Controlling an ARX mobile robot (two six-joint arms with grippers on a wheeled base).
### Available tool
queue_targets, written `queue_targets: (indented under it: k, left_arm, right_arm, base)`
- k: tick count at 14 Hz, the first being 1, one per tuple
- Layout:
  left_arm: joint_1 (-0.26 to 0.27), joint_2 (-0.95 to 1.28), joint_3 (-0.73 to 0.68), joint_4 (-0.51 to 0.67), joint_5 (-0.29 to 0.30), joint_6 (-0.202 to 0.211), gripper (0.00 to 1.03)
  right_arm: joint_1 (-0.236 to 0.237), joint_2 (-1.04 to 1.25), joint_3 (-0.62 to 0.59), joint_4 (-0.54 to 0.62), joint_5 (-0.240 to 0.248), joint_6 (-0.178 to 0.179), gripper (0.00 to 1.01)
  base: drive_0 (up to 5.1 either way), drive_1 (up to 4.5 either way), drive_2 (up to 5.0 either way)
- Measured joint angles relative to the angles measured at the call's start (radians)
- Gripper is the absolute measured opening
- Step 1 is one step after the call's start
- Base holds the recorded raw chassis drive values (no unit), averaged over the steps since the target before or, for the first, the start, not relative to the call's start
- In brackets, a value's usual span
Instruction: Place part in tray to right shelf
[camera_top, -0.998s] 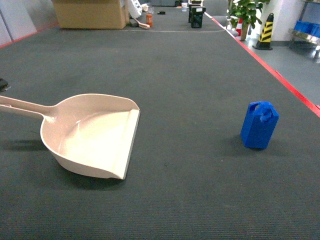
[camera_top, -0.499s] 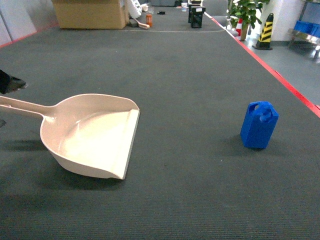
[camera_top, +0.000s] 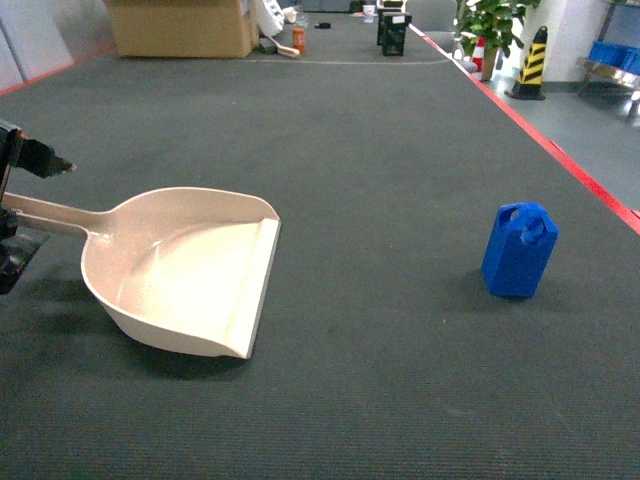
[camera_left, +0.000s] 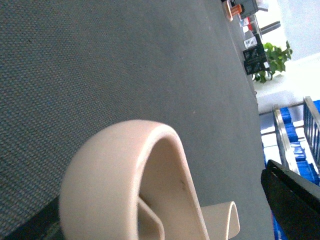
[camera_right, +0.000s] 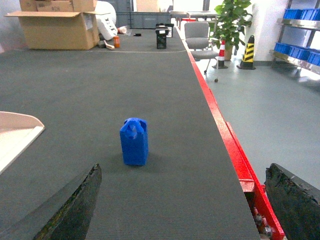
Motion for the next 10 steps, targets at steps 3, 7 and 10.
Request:
queue_targets:
  k: [3,7,10]
  left_arm:
    - [0.002,0.044,0.016,0.112,0.016,-0.085,0.61]
    - [-0.003,0.06,-0.014,0.262,0.032,-0.167,0.17]
    - [-0.05,0.02,-0.079,0.332,0.037,-0.22,0.17]
  right_arm:
    - [0.0,0.0,0.0,0.0,0.0,0.0,0.98]
    - [0.0,0.0,0.0,0.0,0.0,0.0,0.98]
    - [0.0,0.0,0.0,0.0,0.0,0.0,0.98]
  base:
    - [0.0,0.0,0.0]
    - [0.0,0.0,0.0]
    - [0.0,0.0,0.0]
